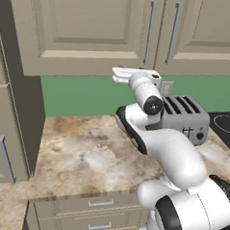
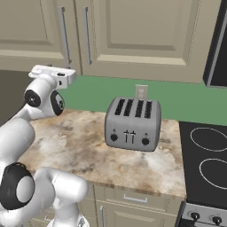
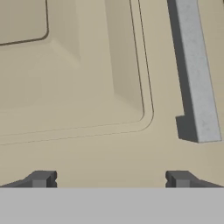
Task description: Pick up the spray and sponge from the sink, and place them back in the cabinet, and close the cabinet doors.
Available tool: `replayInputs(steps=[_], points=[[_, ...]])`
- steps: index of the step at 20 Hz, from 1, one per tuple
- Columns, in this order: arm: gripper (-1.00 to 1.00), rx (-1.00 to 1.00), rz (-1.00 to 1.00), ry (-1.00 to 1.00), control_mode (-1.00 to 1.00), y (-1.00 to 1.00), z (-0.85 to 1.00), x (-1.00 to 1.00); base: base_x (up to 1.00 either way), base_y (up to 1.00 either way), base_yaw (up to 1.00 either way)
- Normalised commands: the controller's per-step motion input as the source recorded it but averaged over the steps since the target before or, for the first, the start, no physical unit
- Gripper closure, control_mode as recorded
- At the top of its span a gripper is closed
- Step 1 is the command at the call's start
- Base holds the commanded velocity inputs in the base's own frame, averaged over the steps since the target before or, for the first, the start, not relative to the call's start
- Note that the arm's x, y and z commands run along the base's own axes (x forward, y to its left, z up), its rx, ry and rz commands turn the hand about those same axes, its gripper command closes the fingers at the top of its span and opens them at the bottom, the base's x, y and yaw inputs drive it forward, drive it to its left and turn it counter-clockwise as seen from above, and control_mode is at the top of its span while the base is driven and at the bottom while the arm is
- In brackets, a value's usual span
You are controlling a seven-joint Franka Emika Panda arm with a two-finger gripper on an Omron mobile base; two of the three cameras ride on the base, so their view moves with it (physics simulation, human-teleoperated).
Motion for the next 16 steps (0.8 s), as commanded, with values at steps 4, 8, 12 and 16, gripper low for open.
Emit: replayInputs(steps=[4, 8, 12, 16], points=[[-1.0, 0.0, 0.04, 0.0, -1.0, -0.07, 0.0, 0.27, 0.0, 0.0, 0.0], [-1.0, 0.0, 0.03, 0.0, -1.0, -0.04, 0.0, 0.23, 0.0, 0.0, 0.0], [-1.0, 0.0, 0.02, 0.0, -1.0, -0.01, 0.0, 0.17, 0.0, 0.0, 0.0], [-1.0, 0.0, 0.0, 0.01, -1.0, 0.0, 0.0, 0.1, 0.0, 0.0, 0.0]])
